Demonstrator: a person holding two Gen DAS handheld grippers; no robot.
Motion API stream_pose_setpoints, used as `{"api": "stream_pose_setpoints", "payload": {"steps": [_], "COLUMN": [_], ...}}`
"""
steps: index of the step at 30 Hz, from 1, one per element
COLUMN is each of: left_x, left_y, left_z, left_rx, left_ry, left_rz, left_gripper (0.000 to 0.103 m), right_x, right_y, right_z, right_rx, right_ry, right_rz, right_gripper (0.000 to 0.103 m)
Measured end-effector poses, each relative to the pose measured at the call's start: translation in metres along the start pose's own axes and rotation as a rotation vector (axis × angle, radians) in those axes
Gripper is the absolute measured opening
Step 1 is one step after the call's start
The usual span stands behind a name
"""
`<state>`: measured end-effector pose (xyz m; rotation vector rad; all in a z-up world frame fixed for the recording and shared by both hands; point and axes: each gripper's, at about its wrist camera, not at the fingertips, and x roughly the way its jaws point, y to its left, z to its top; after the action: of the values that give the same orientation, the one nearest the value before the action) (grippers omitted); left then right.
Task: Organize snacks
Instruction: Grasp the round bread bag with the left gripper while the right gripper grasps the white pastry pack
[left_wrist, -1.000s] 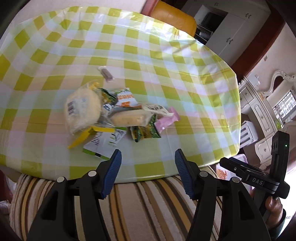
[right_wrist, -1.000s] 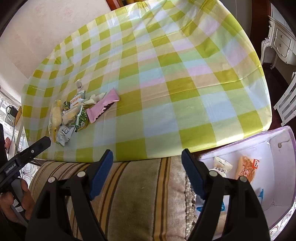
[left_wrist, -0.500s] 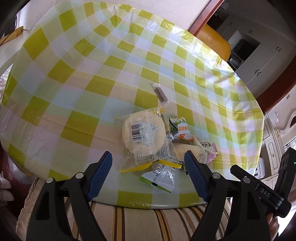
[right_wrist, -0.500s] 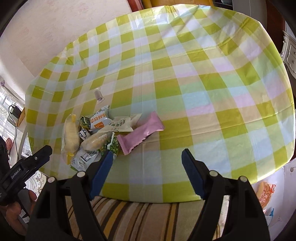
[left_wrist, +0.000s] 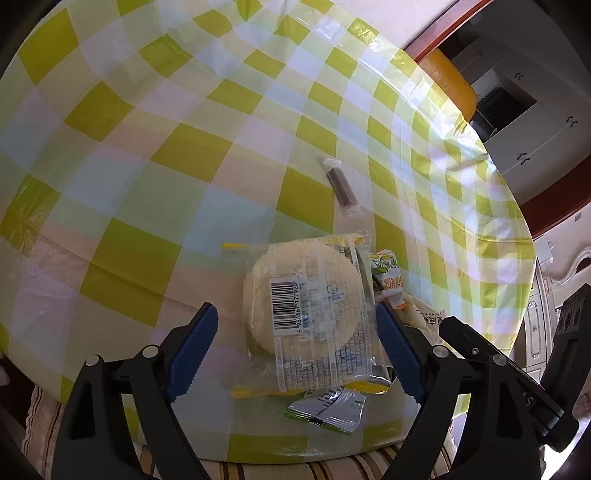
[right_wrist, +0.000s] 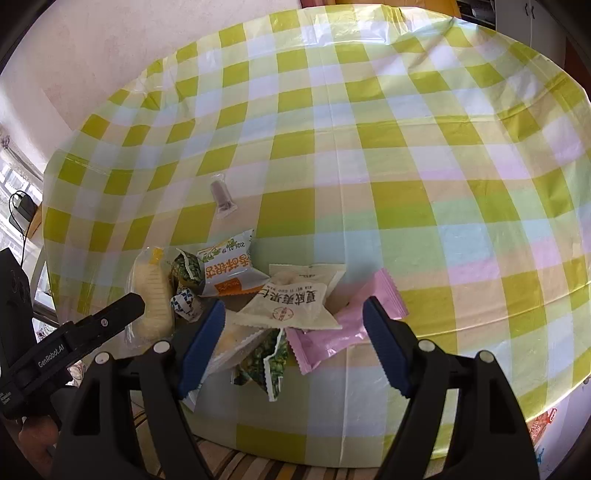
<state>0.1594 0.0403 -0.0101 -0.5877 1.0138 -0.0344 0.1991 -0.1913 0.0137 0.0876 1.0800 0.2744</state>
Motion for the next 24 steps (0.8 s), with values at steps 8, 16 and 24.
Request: {"api": "stream_pose_setpoints", "payload": {"steps": [8, 16, 24], "left_x": [0.009, 0.017, 0.020], "left_y": [0.000, -0.006, -0.009], "left_z": [0.002, 0.003, 0.002], "left_rx": [0.011, 0.043, 0.069], "left_ry": [0.007, 0.018, 0.017], "left_rz": [-0.008, -0.007, 0.017], "left_gripper": [0.084, 0.074, 0.066], "right_x": [0.028, 0.045, 0.053], "right_y": [0.003, -0.008, -0.008], "right_z": [0.006, 0.010, 0.017], "right_rx": [-0.042, -0.046, -0.081], "right_ry": [0.039, 0.083, 0.073], "right_rz": [-0.078, -0.122, -0.156], "right_gripper": [0.077, 0.065, 0.065]}}
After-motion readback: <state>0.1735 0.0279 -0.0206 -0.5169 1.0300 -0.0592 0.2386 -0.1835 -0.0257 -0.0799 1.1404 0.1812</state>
